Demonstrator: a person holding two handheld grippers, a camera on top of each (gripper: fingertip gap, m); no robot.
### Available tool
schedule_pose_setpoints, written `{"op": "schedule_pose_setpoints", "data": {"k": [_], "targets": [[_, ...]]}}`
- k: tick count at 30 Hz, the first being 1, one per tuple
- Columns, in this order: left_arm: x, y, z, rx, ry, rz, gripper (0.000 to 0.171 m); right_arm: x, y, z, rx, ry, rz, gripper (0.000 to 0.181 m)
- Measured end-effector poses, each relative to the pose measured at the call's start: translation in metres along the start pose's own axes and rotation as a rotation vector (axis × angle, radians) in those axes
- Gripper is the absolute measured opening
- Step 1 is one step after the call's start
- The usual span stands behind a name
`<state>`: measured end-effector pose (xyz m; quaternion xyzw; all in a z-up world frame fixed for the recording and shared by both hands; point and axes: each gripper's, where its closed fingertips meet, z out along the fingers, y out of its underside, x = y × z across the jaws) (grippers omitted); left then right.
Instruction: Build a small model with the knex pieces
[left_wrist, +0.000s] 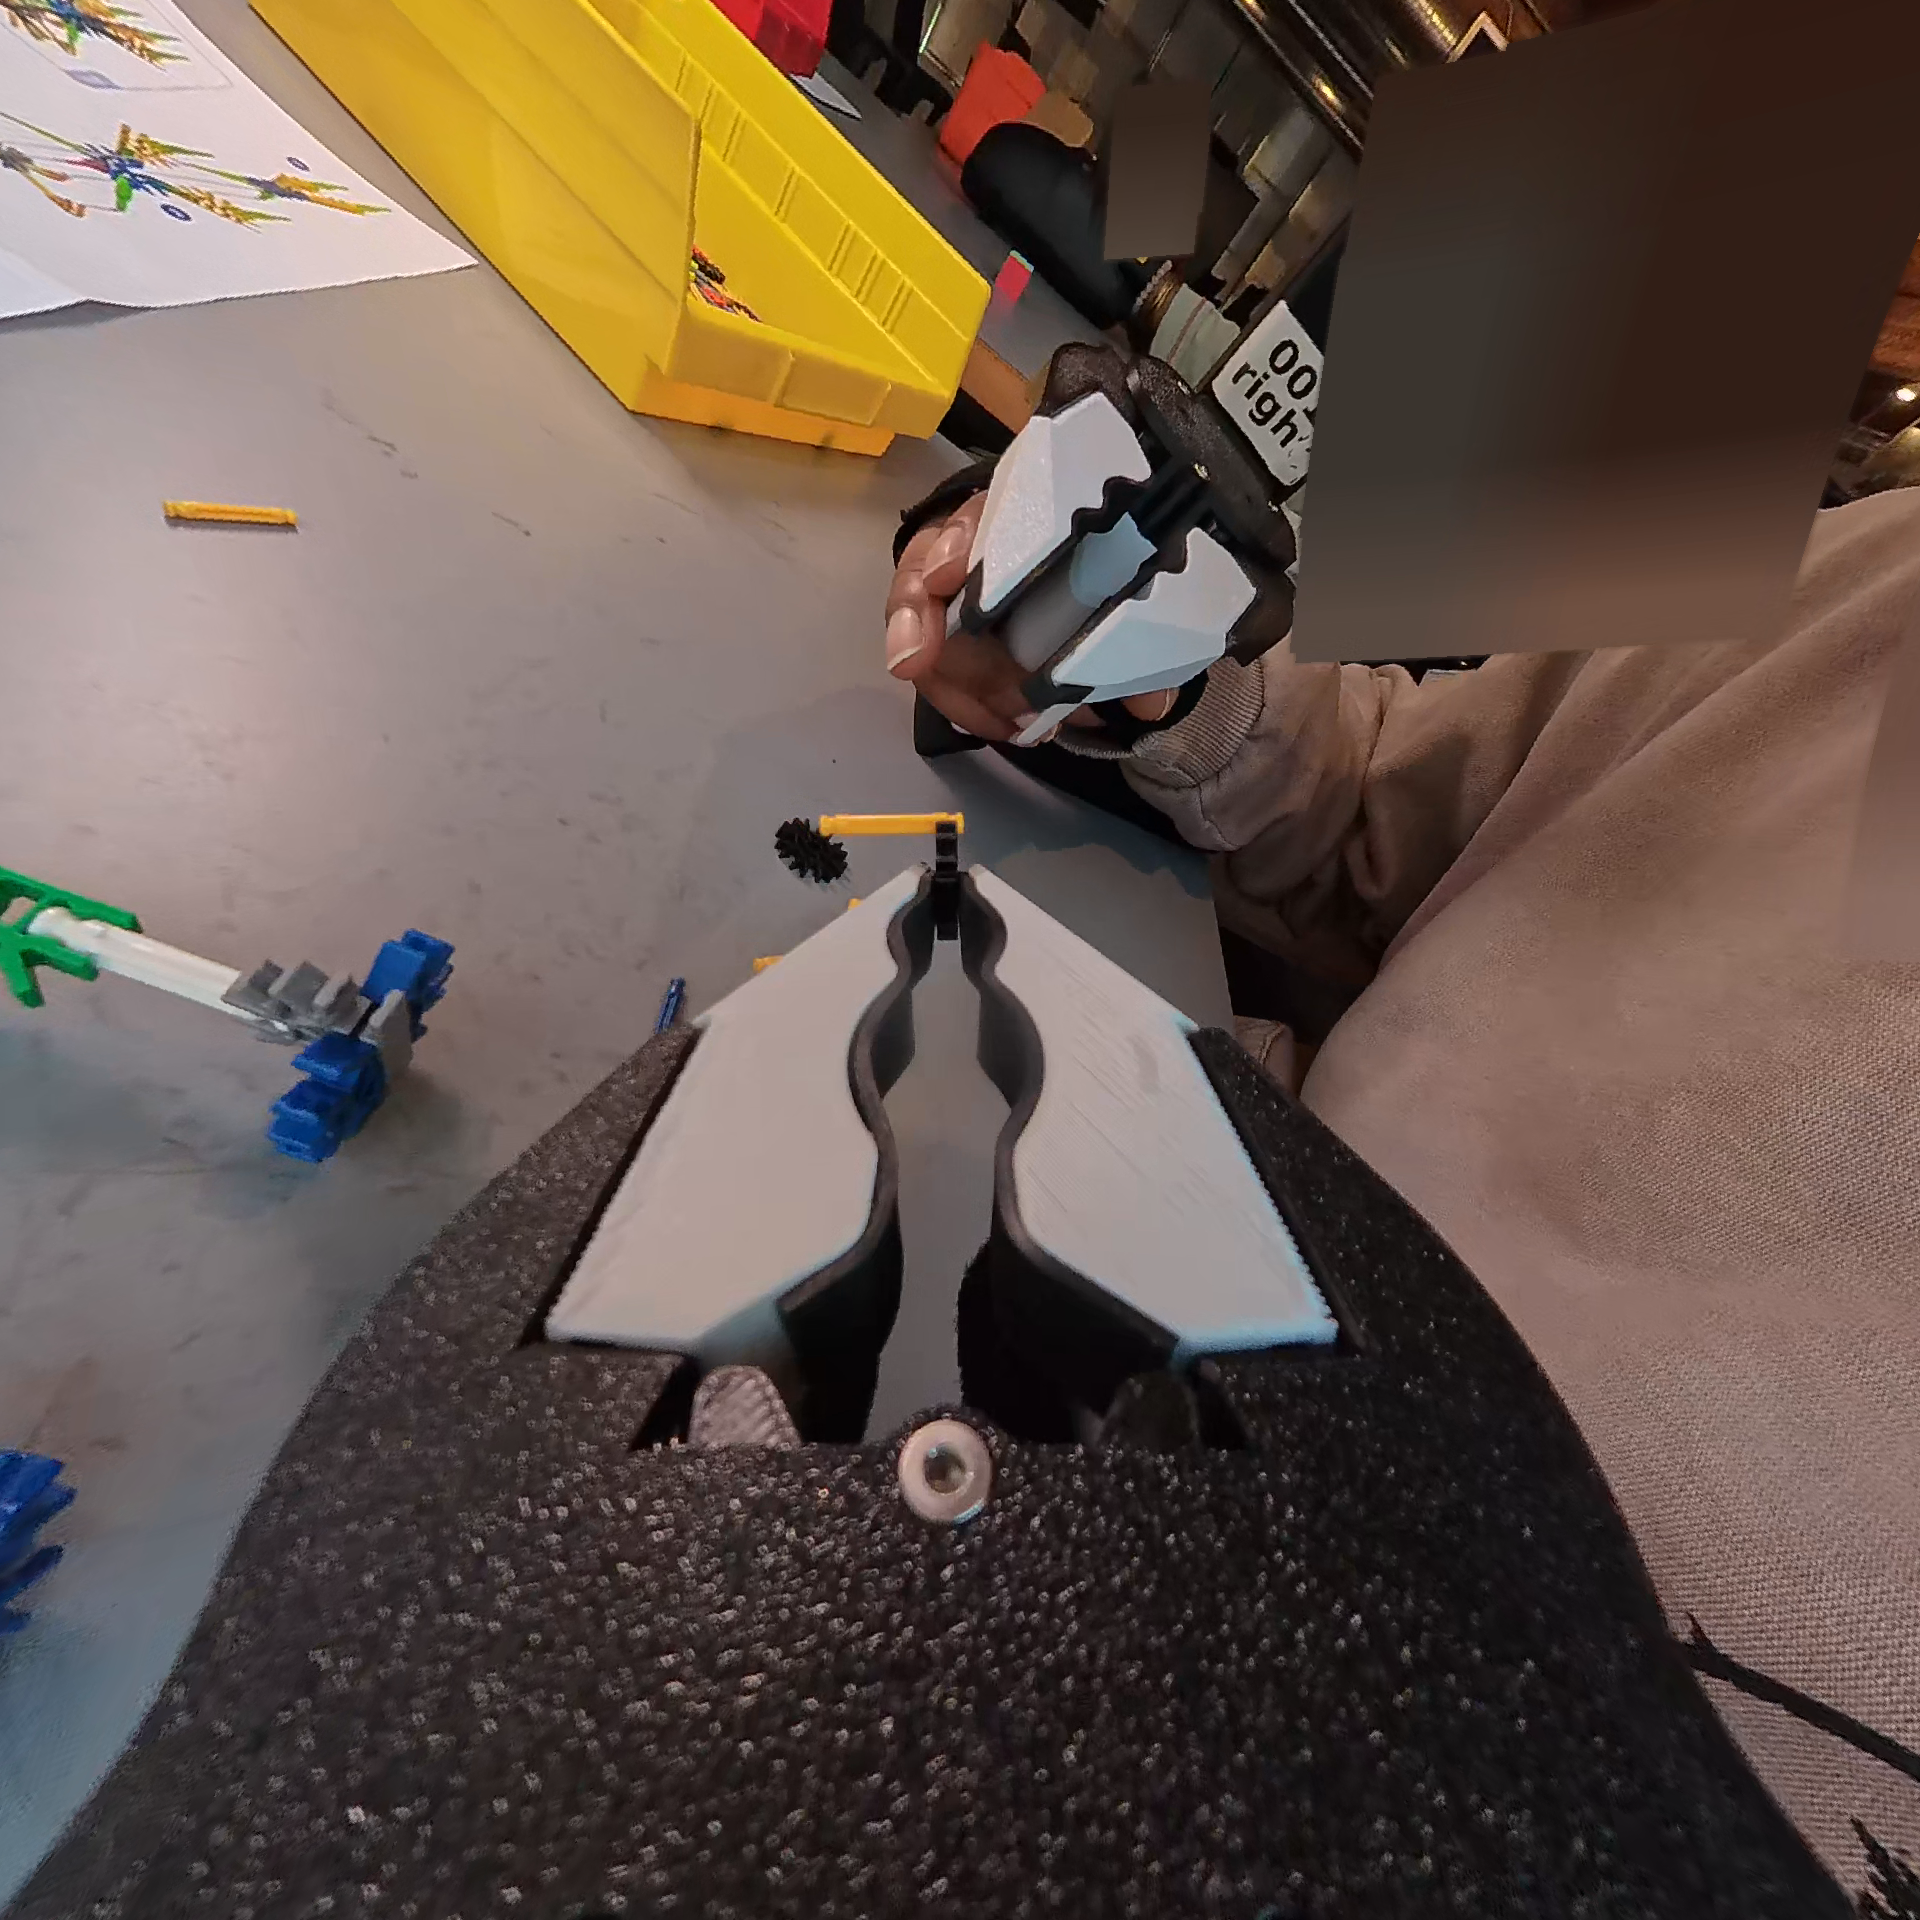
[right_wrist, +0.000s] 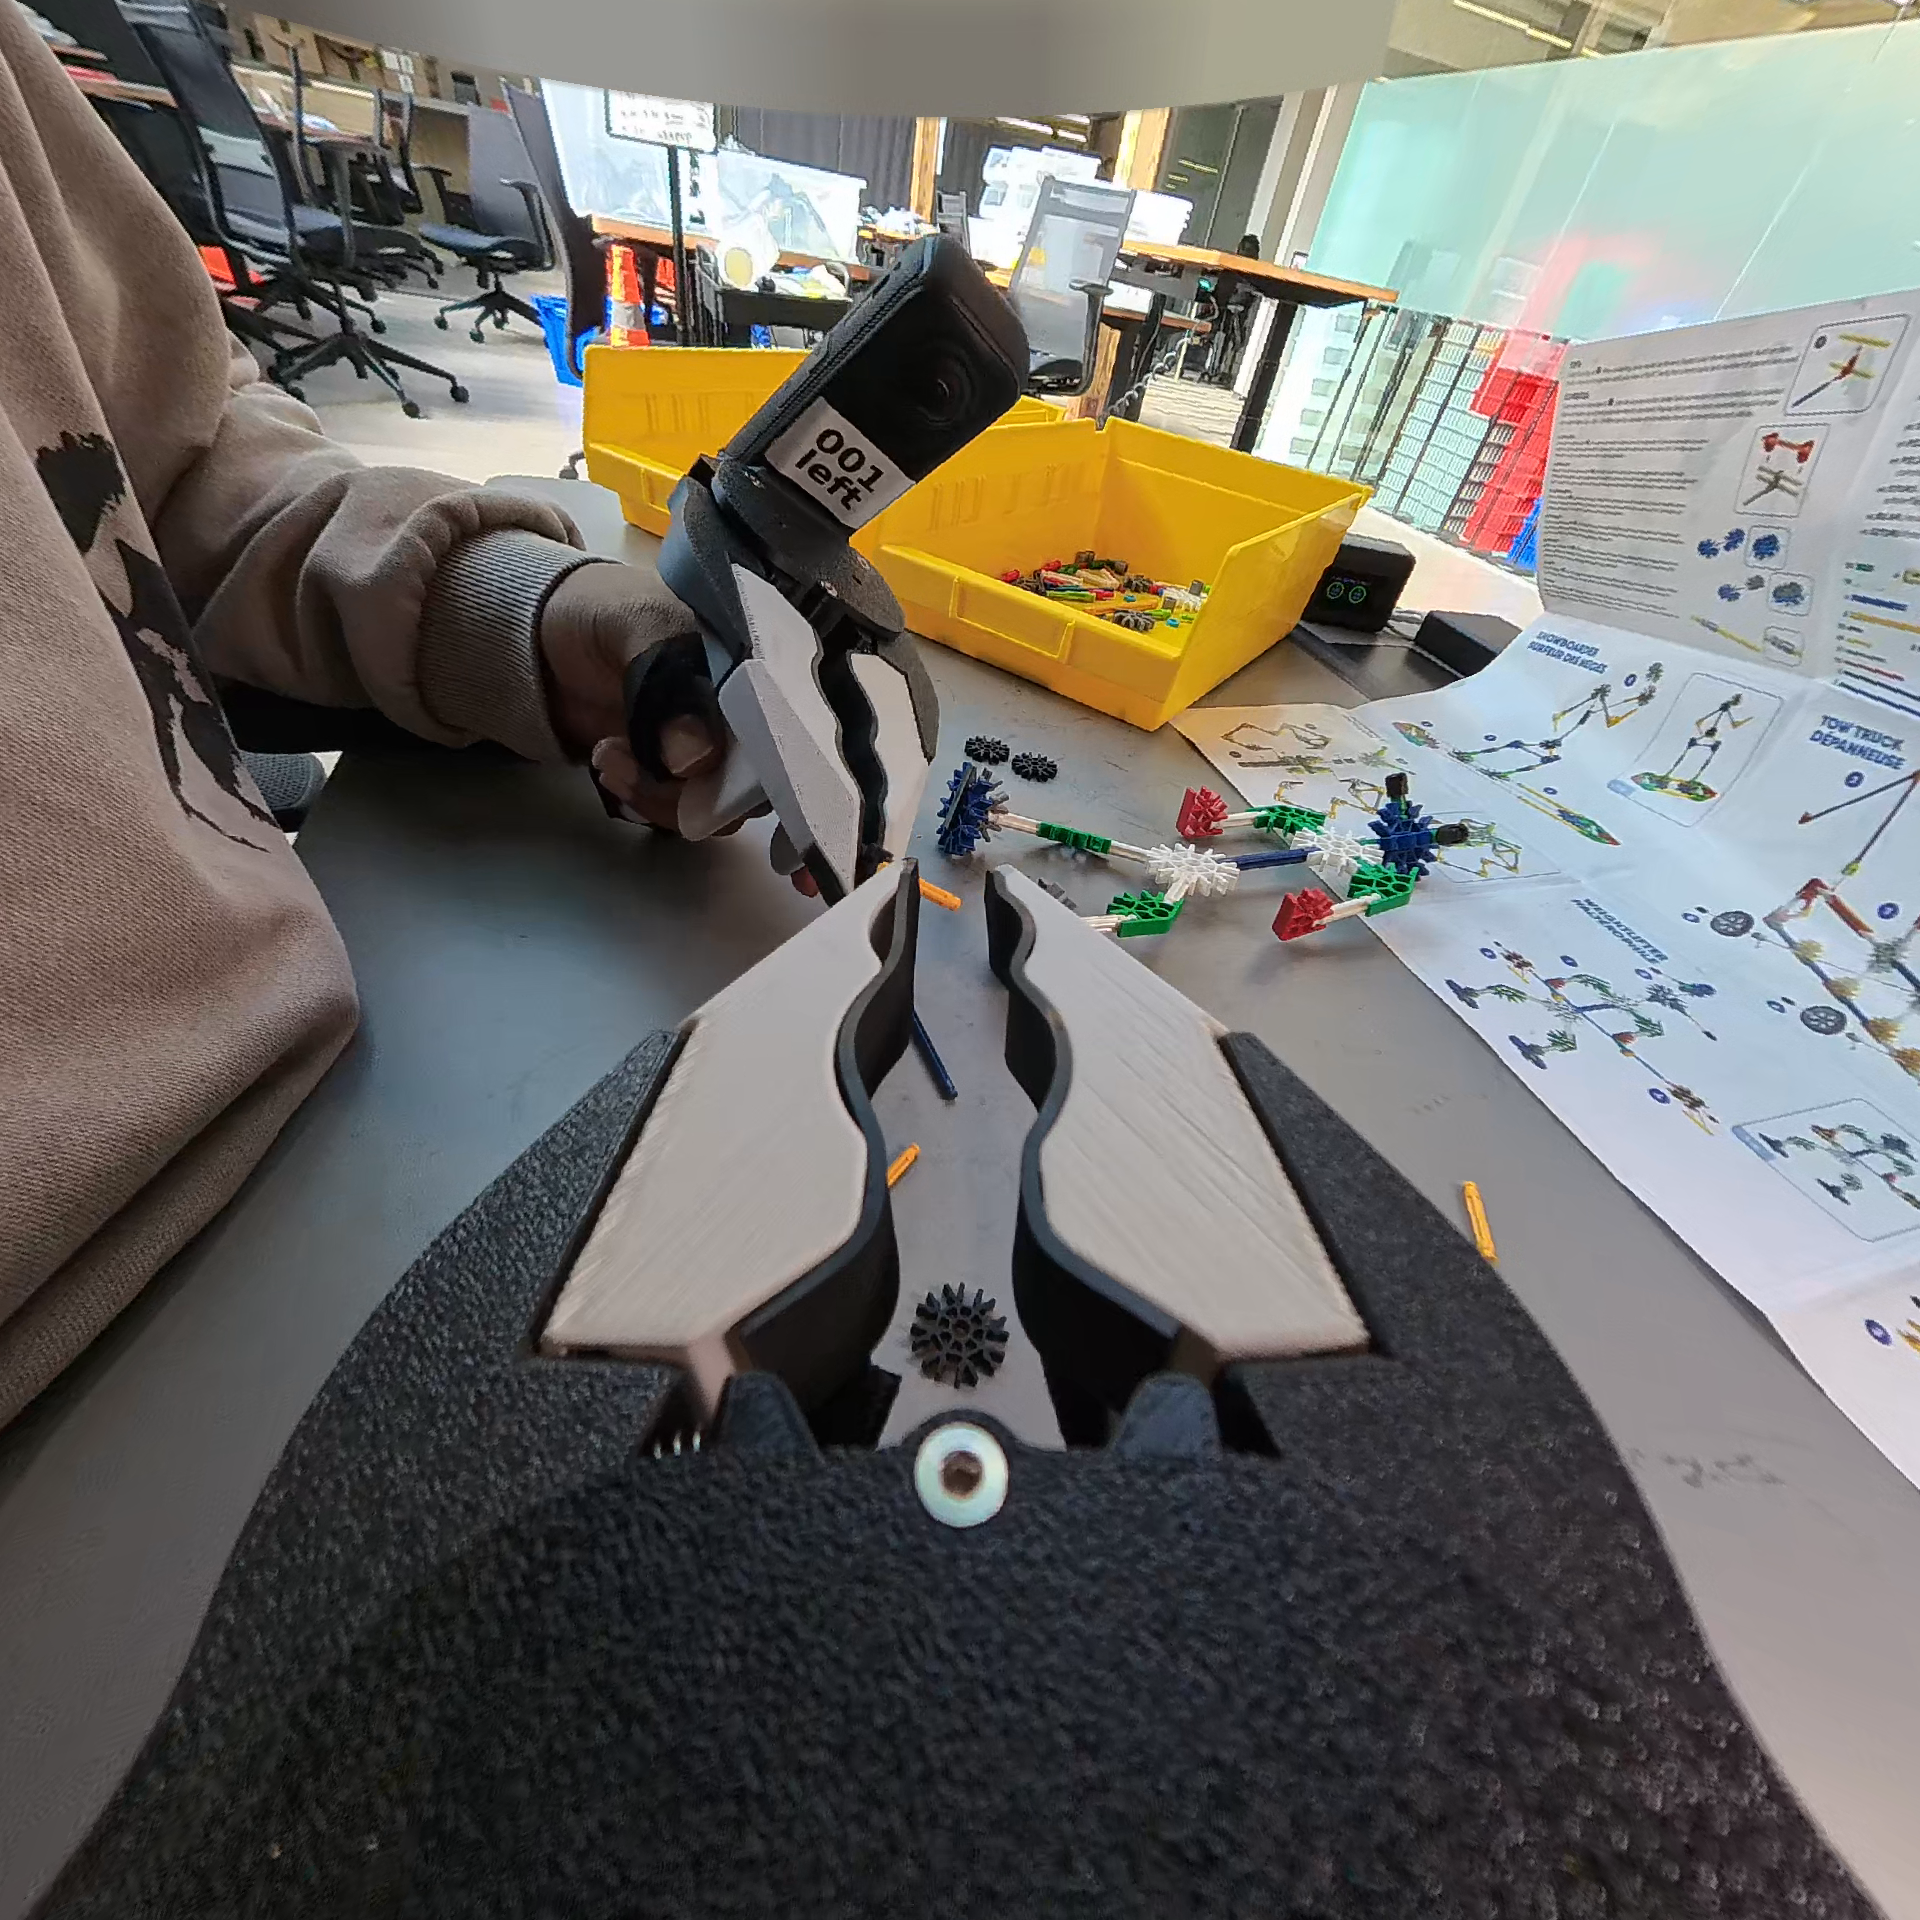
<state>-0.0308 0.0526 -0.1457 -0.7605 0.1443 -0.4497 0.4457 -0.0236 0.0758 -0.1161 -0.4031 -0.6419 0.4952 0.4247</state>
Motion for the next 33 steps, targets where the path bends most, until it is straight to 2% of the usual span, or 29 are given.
{"op": "schedule_pose_setpoints", "data": {"k": [8, 19, 33], "targets": [[-0.002, -0.002, -0.001, 0.017, 0.032, -0.078, 0.002, -0.001, 0.003, 0.001, -0.02, 0.003, -0.02, 0.011], [0.003, -0.005, 0.0, 0.058, 0.17, -0.323, 0.002, -0.01, 0.008, 0.007, -0.063, -0.023, -0.071, 0.011], [0.006, -0.004, 0.002, 0.061, 0.219, -0.411, 0.002, -0.016, 0.014, 0.011, -0.102, -0.041, -0.099, 0.011]]}}
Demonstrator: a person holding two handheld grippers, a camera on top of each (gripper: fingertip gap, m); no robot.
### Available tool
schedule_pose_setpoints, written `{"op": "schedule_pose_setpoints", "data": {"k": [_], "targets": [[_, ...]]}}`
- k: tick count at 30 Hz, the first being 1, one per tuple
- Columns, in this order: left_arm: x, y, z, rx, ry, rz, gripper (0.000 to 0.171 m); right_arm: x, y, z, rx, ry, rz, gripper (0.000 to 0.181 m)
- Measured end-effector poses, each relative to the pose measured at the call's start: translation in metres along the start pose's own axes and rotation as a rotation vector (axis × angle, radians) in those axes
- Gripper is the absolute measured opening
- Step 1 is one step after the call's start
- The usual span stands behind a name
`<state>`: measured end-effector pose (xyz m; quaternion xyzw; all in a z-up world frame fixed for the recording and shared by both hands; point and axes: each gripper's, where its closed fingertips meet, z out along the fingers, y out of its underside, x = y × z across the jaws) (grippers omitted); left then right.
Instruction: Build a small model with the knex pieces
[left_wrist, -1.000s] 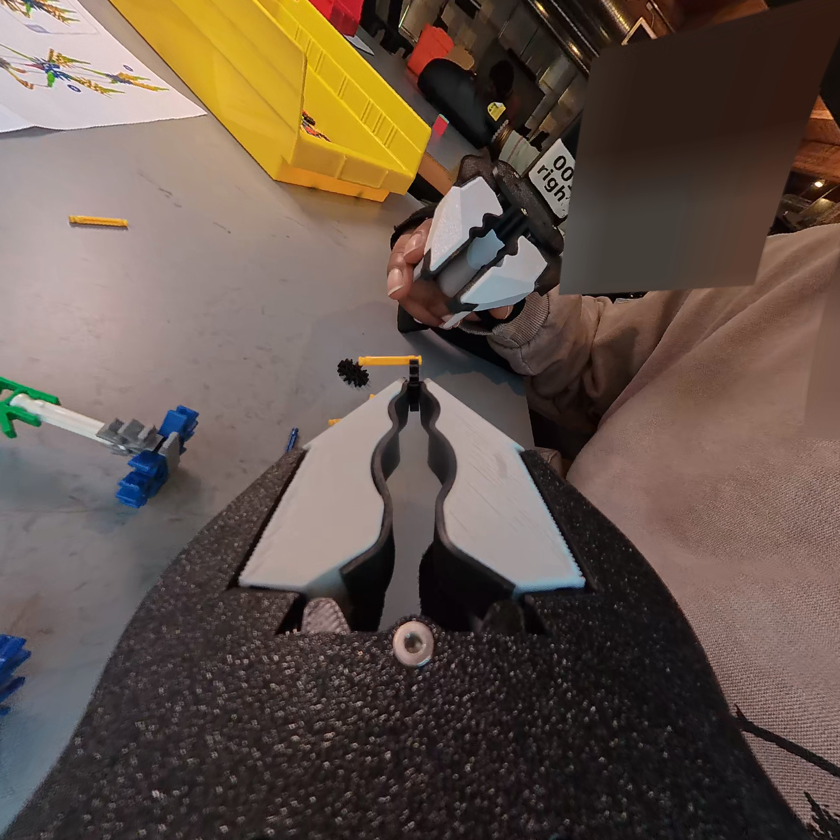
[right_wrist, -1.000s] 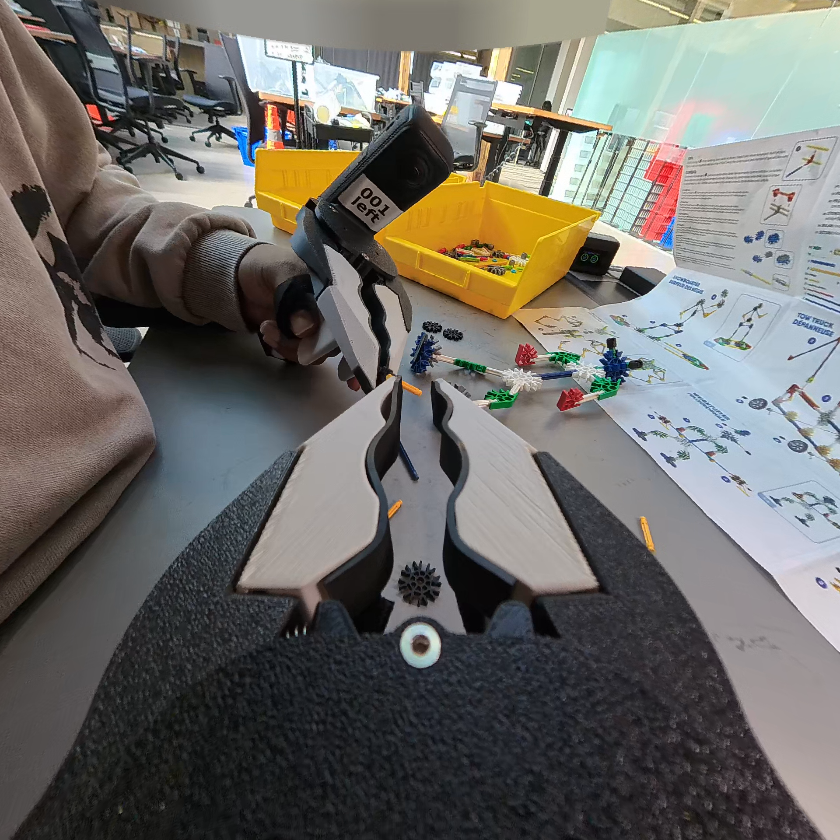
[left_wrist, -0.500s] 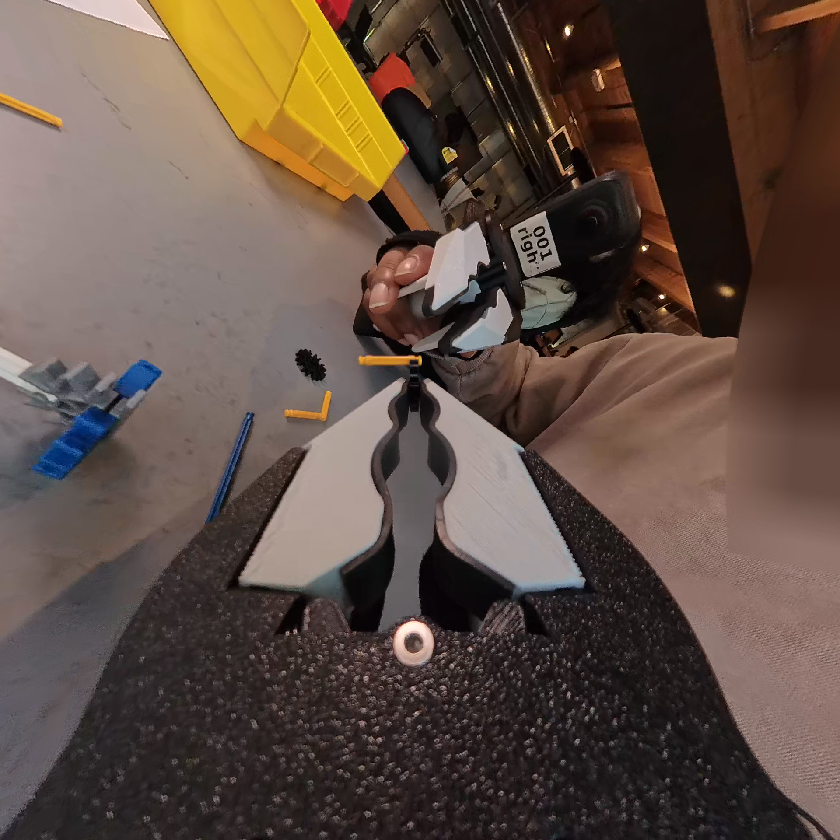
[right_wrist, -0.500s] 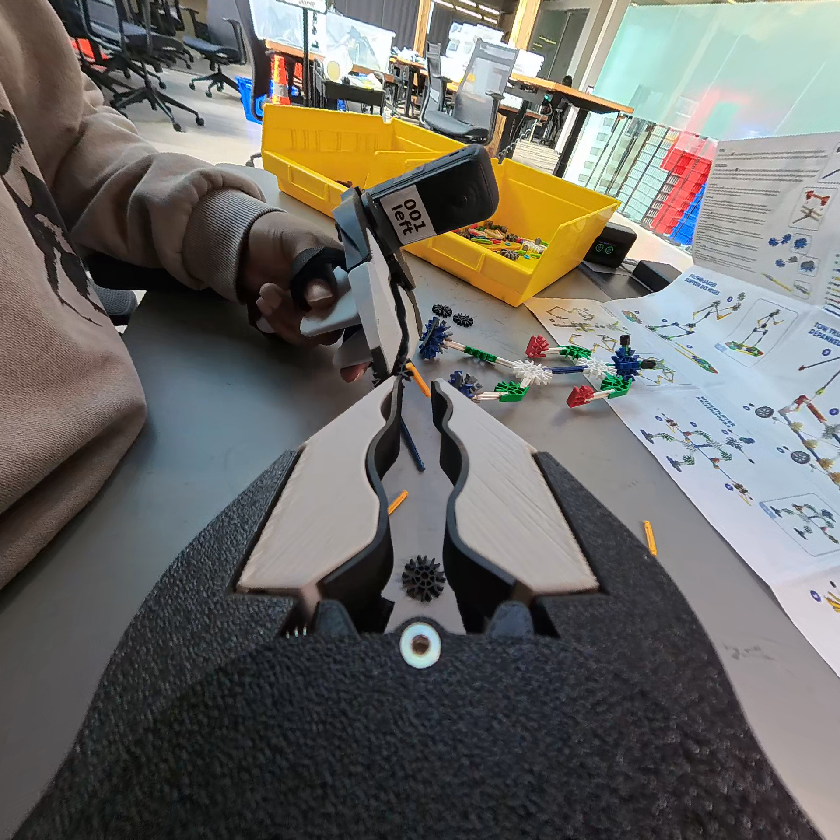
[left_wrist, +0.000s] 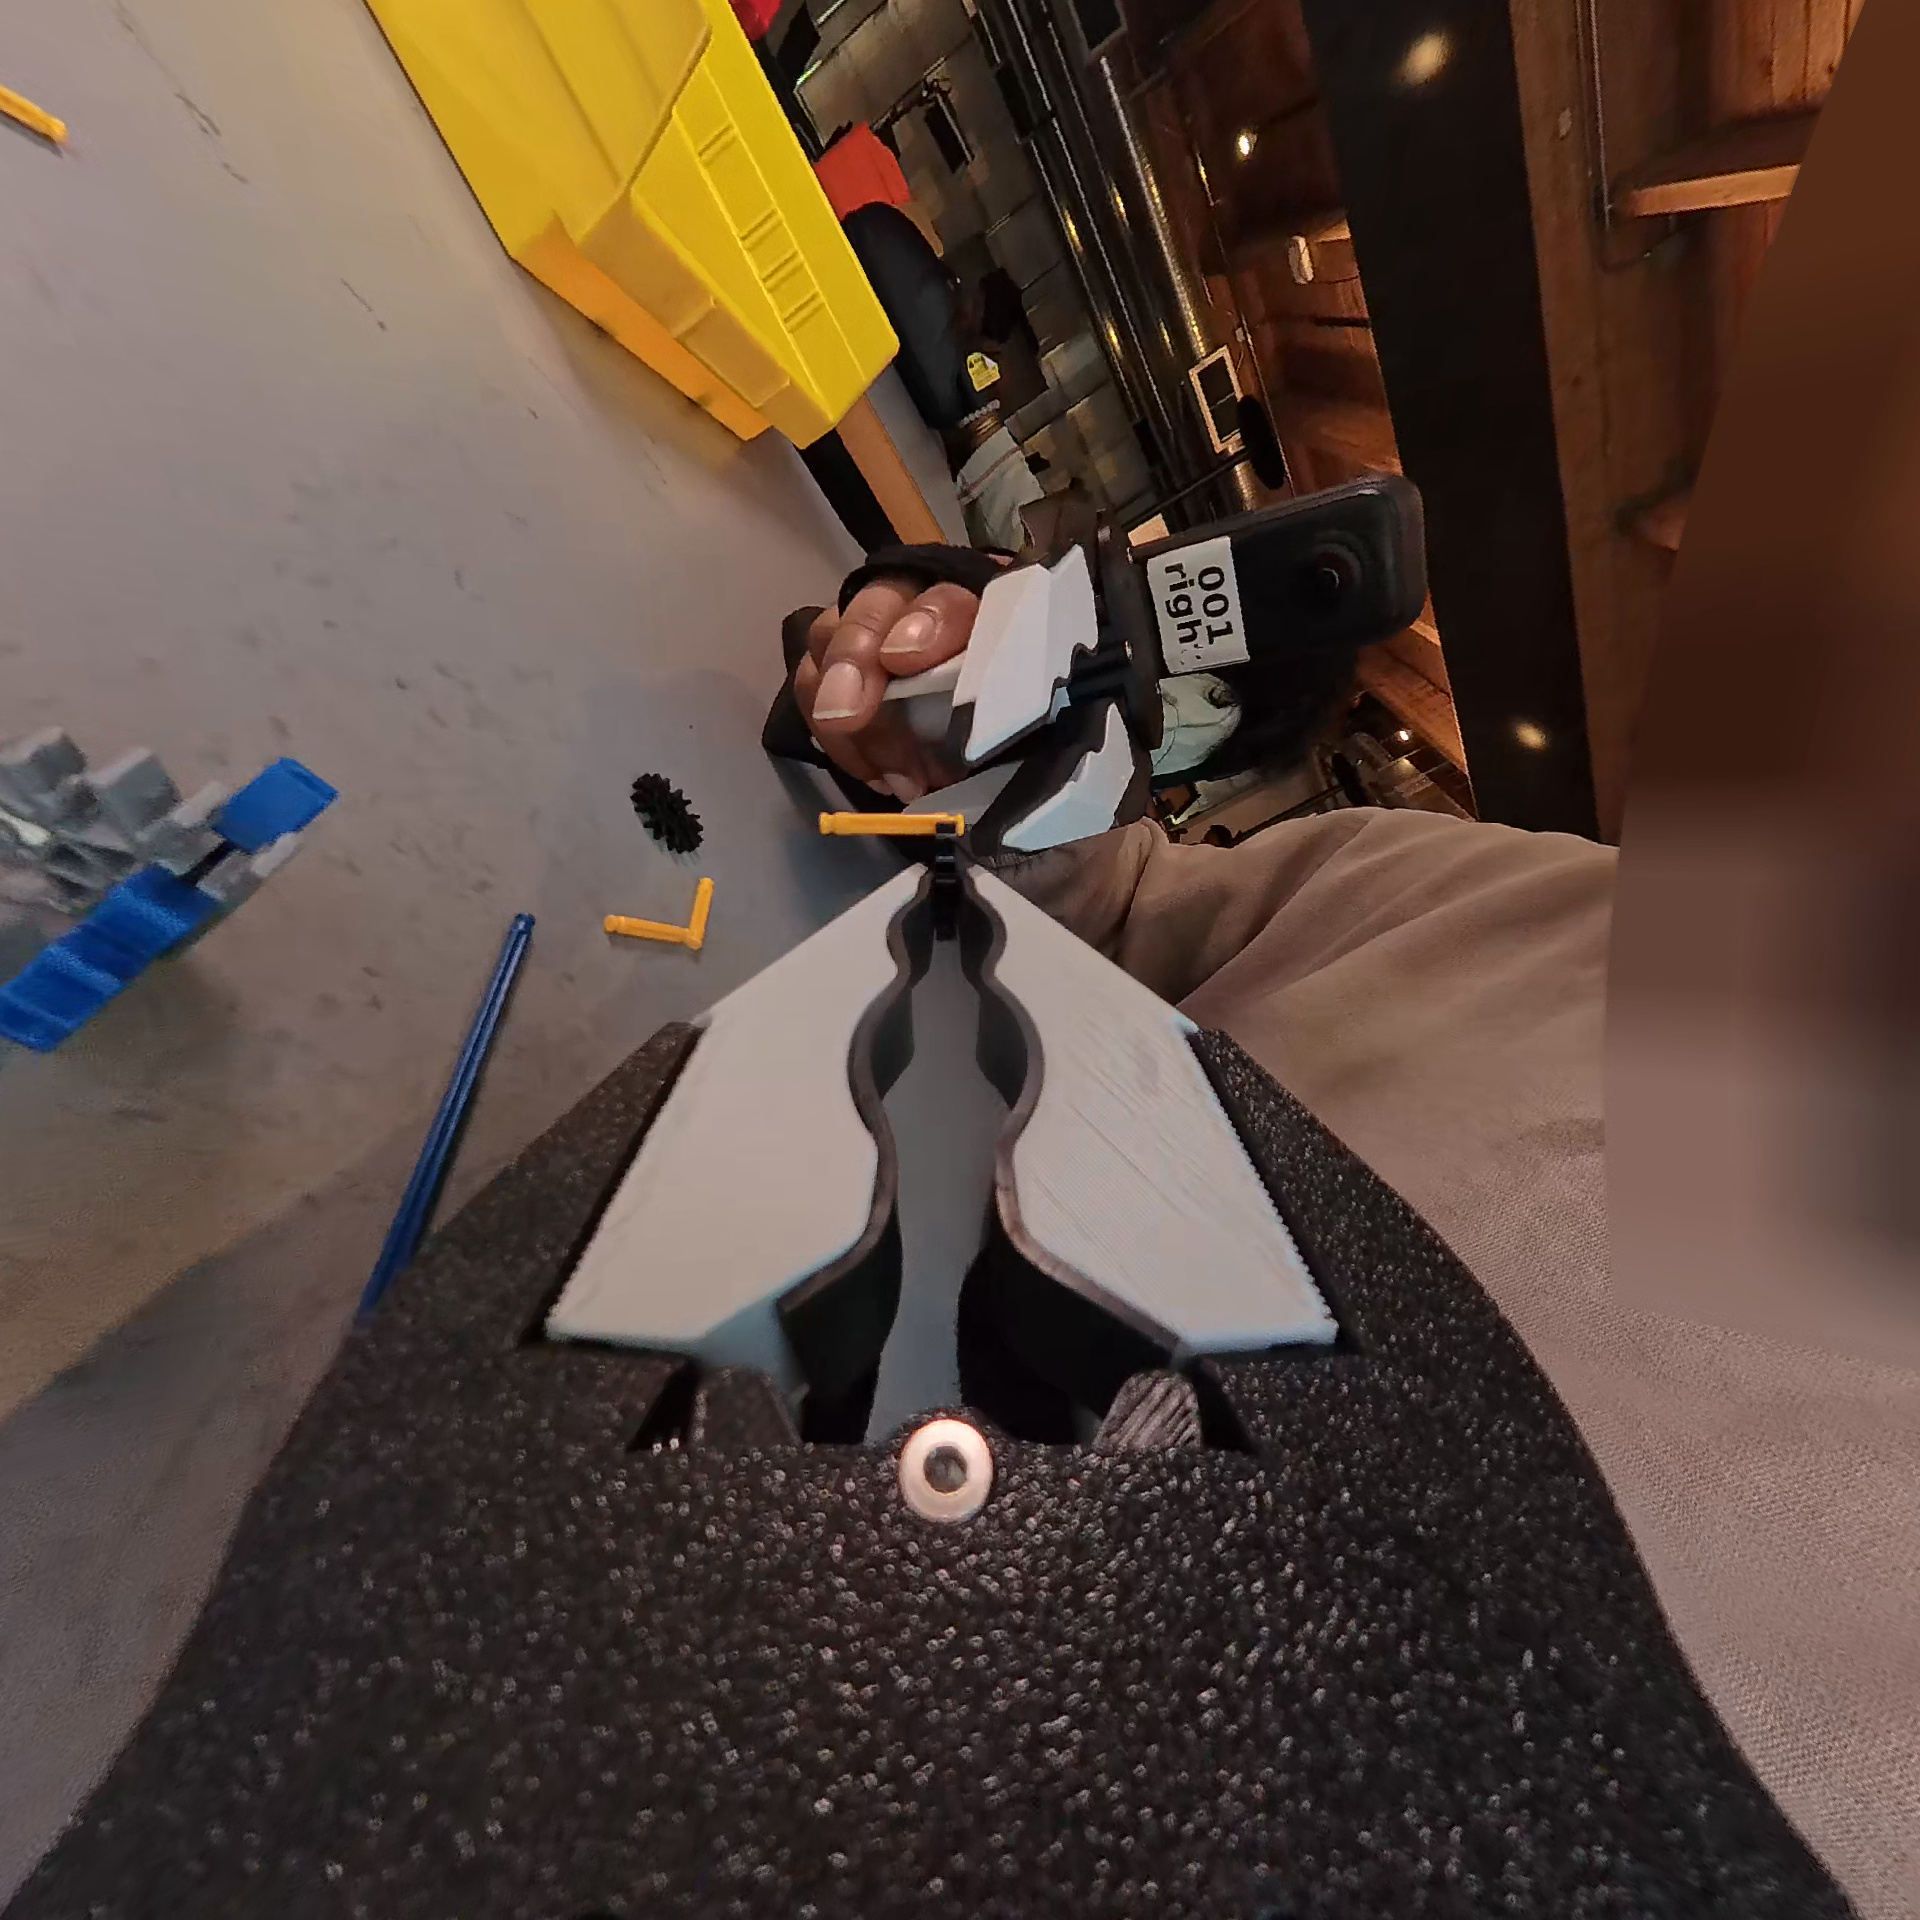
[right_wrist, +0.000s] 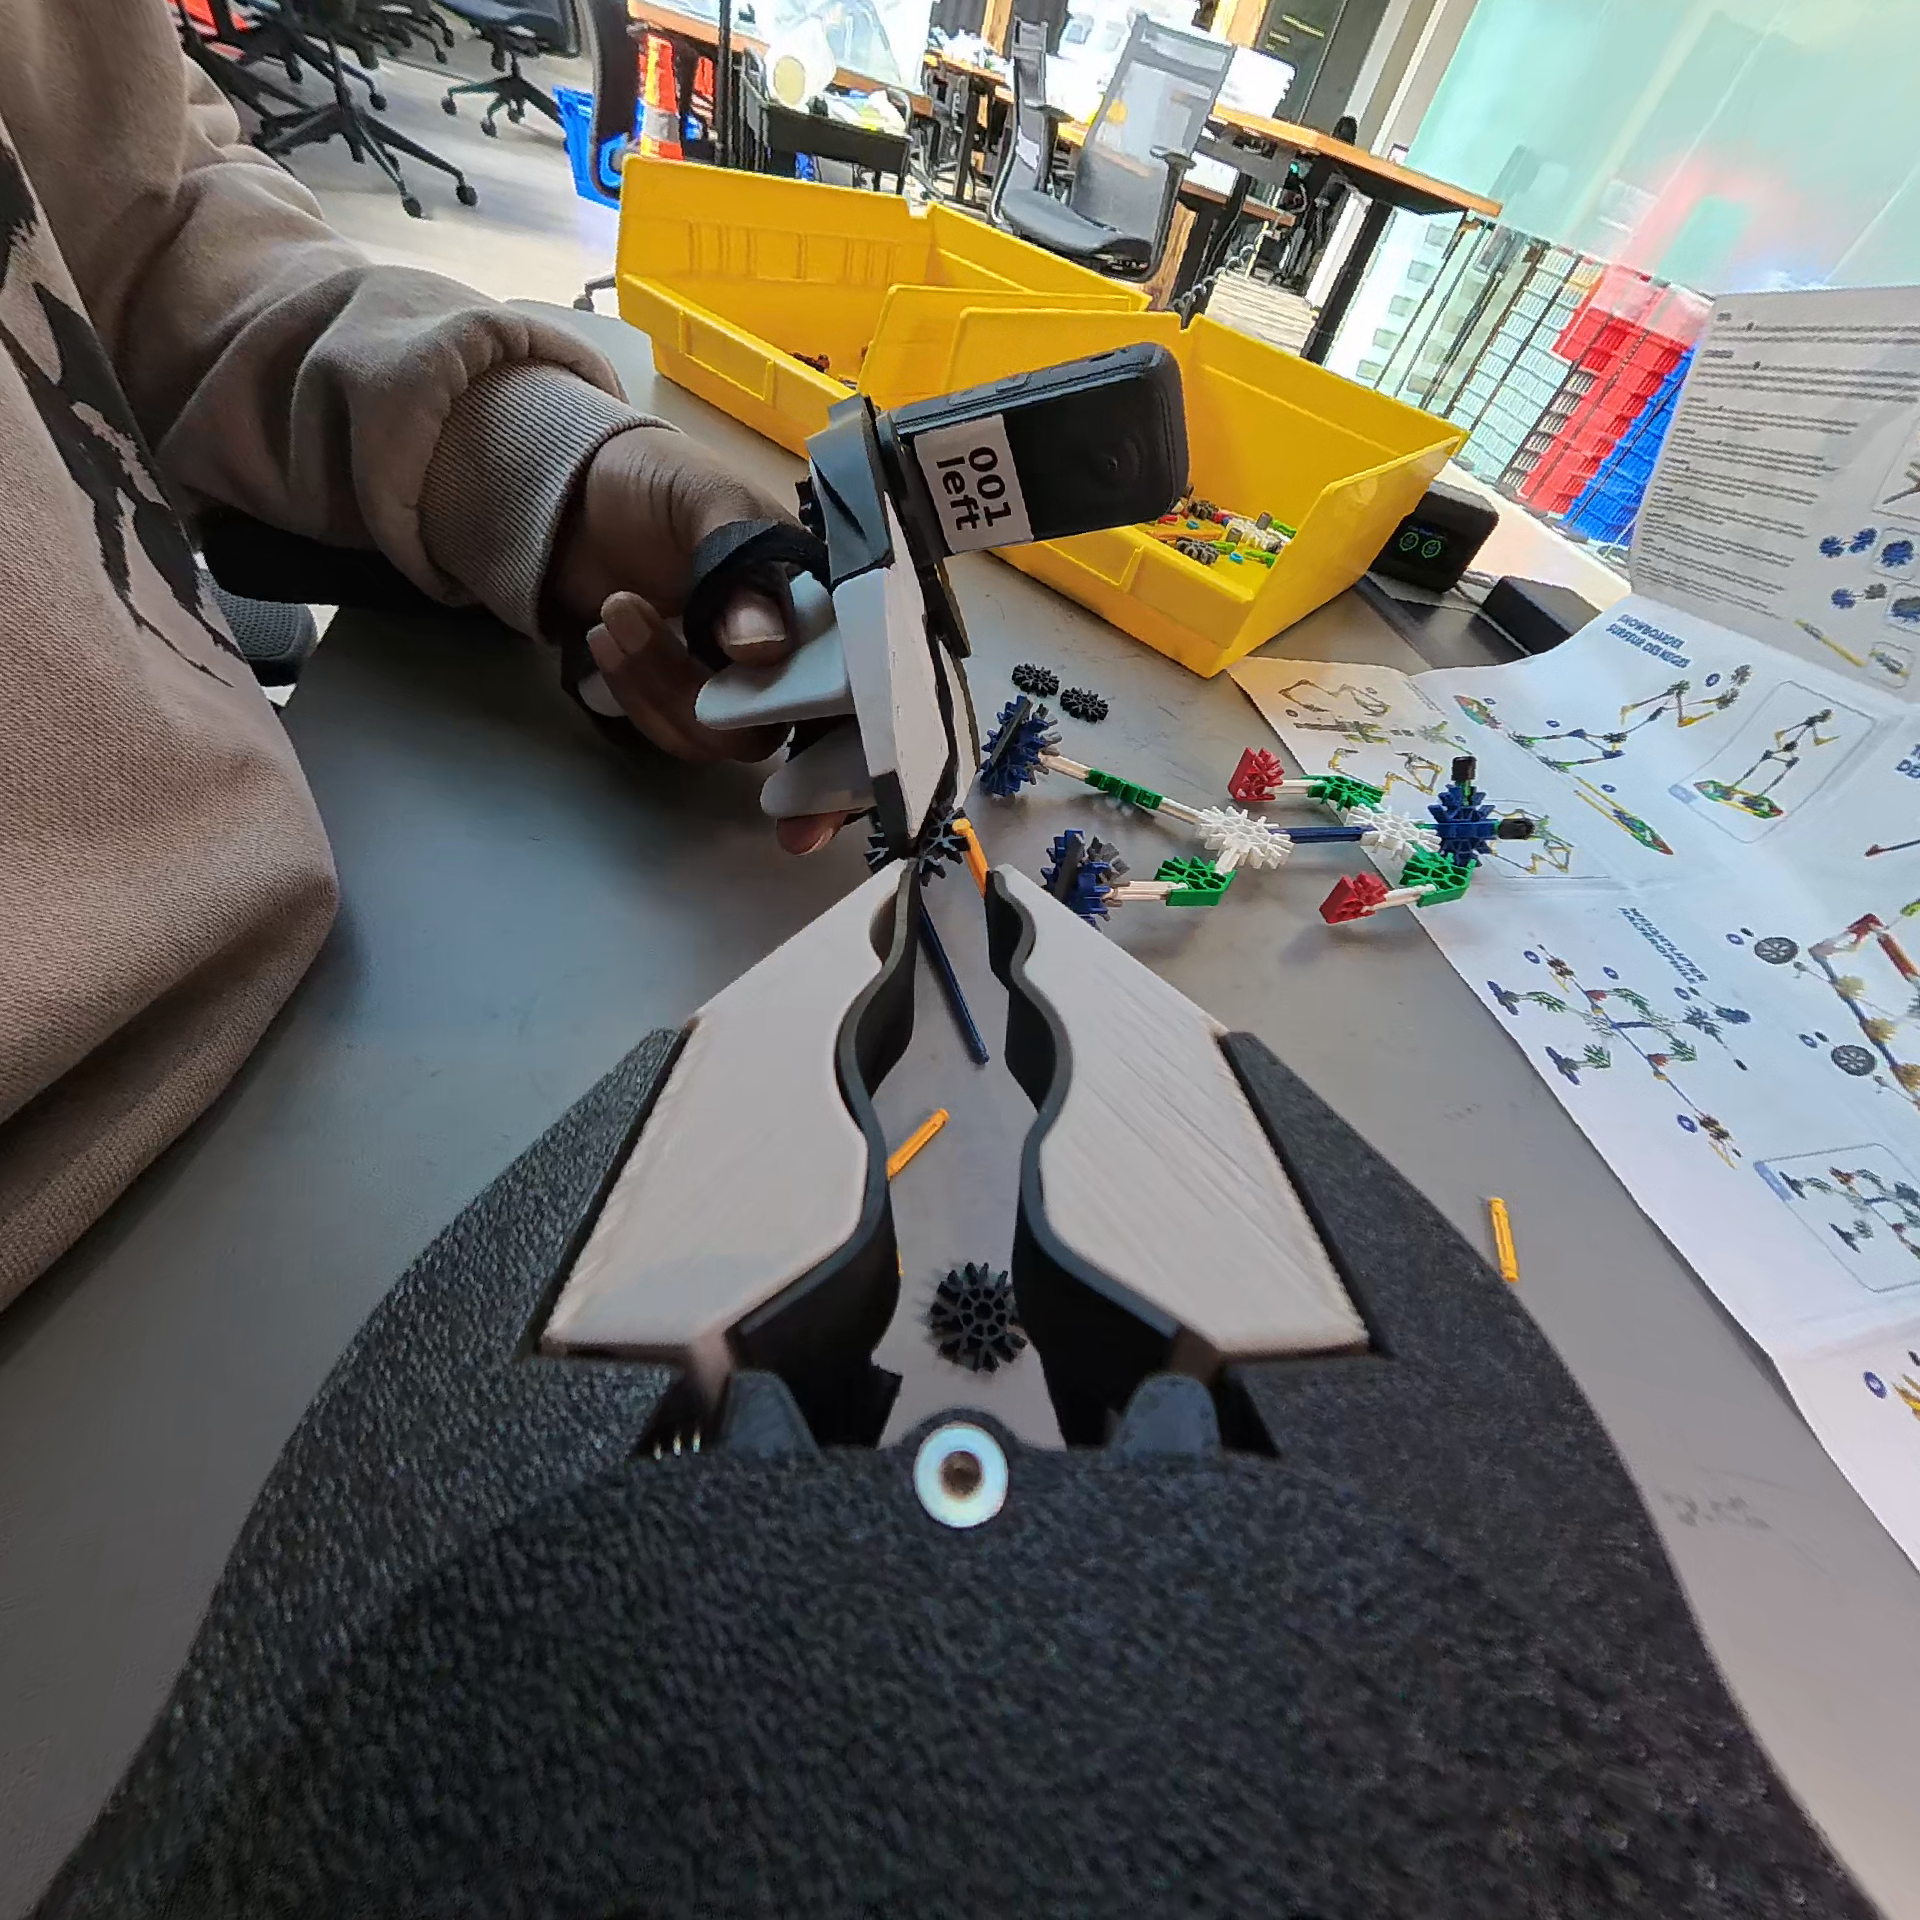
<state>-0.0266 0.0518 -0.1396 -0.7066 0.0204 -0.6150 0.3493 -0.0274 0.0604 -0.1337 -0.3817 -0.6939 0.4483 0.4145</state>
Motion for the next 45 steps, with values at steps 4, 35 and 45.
{"op": "schedule_pose_setpoints", "data": {"k": [4, 35, 45], "targets": [[0.0, 0.0, 0.0, 0.003, 0.001, -0.008, 0.002, -0.002, 0.001, 0.001, -0.006, -0.004, -0.009, 0.011], [-0.002, -0.003, -0.002, 0.022, 0.015, -0.077, 0.001, -0.021, 0.089, -0.011, -0.612, -0.28, 0.055, 0.01], [-0.001, -0.003, -0.003, 0.025, 0.009, -0.074, 0.001, -0.024, 0.087, -0.004, -0.68, -0.354, 0.067, 0.001]]}}
